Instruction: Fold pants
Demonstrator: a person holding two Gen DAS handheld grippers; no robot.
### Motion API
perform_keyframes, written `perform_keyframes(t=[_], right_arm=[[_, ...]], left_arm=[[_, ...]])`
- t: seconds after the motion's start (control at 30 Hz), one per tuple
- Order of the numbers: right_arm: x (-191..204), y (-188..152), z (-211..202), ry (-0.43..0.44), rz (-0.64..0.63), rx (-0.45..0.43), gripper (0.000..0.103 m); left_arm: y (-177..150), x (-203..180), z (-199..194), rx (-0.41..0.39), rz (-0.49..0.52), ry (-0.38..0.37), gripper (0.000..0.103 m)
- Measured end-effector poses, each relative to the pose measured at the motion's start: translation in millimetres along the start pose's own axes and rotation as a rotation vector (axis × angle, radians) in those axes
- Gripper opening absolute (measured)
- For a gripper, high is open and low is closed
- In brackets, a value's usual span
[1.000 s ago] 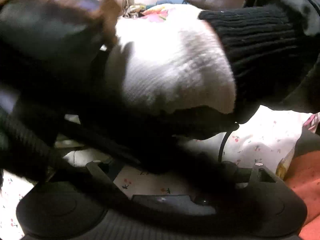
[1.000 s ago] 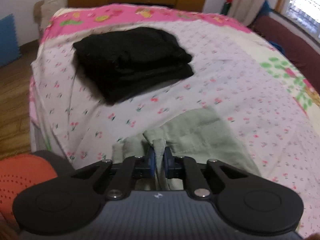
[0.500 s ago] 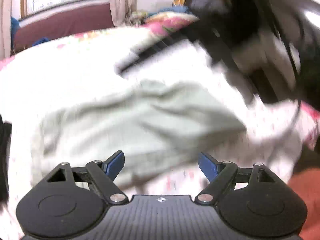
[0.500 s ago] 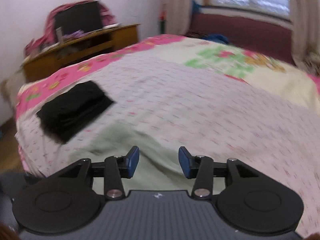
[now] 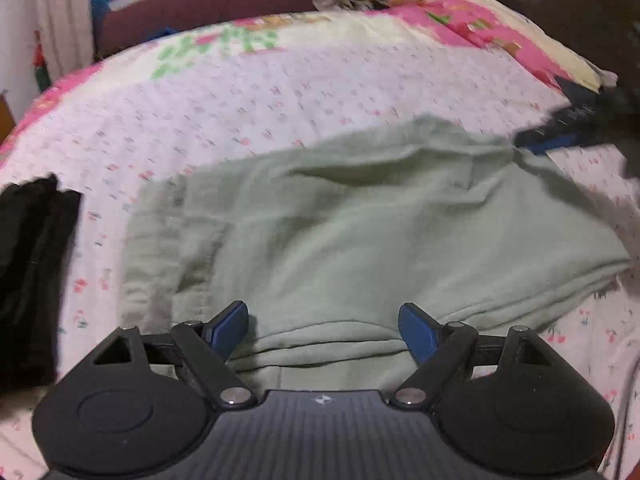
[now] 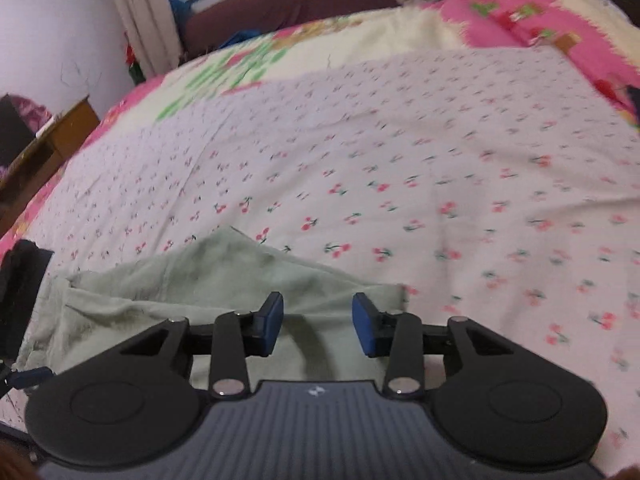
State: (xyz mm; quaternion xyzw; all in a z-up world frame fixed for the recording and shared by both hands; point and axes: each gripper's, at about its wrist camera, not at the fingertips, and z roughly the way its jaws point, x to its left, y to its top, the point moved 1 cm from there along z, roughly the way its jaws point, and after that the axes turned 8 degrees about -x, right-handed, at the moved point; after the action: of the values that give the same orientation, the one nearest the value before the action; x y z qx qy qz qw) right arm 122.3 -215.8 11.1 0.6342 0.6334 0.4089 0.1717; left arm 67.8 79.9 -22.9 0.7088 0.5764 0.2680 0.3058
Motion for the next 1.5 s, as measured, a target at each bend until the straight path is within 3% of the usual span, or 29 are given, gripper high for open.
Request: perform_keyframes(t=[0.2,0.3,0.5,0.6,0.77,0.87,0.9,0.93,1.0,1.07,1.17,1.23,1.3,1.37,1.5], right_arm=[[-29,-34,-46,-0.028,0.132,-0.005,0.051],[-39,-57,-43,0.011,0.23,0.056,0.051],[-26,-69,-30,0.103,0.272,0.057,0.053],[-24,-67,-43,0.186,0.288,0.031,0.053],[-33,-74,-20,0.173,0.342,0.079,0.053],[-38,-73,-18,0.189,0.416,0.061,0.053],[-37,-71,-23,0.18,0.418,0.047,0.047],[-36,-68,-28,0.181,0.412,0.032,0.028],[-27,-61,-38,0.202,0.383,0.001,0.013],[-17,-55,-36,0.182,0.345,0.0,0.013],[-13,-55,-13,0.154,0.33,0.088,0.017],[-5,-58,-1,0.148,0.303,0.128,0.025],[1,-58,1,0.101,0.305,0.112,0.023],[10,-48,-9,0.097,0.286,0.058,0.014],[36,-28,-20,0.048,0.174,0.021,0.012]], left_arm=[[11,-28,-26,-0.08,0.054,-0.023,0.095],[8,-47,-19,-0.082,0.119,-0.031,0.095],[-4,-54,-15,-0.007,0.16,-0.032,0.097],[1,-56,-24,-0.028,0.162,-0.023,0.097],[3,-57,-16,-0.032,0.153,-0.024,0.097],[2,-59,-13,-0.046,0.143,-0.023,0.097],[2,-59,-13,-0.052,0.147,-0.027,0.097],[2,-60,-12,-0.053,0.158,-0.027,0.097],[-1,-59,-9,-0.055,0.162,-0.024,0.097],[-3,-58,-6,-0.057,0.144,-0.031,0.098],[-5,-58,-7,-0.077,0.153,-0.034,0.099],[-7,-58,-8,-0.084,0.154,-0.039,0.099],[-8,-58,-7,-0.083,0.155,-0.041,0.099],[-8,-57,-7,-0.083,0.151,-0.045,0.099],[-7,-53,-8,-0.086,0.134,-0.063,0.1]])
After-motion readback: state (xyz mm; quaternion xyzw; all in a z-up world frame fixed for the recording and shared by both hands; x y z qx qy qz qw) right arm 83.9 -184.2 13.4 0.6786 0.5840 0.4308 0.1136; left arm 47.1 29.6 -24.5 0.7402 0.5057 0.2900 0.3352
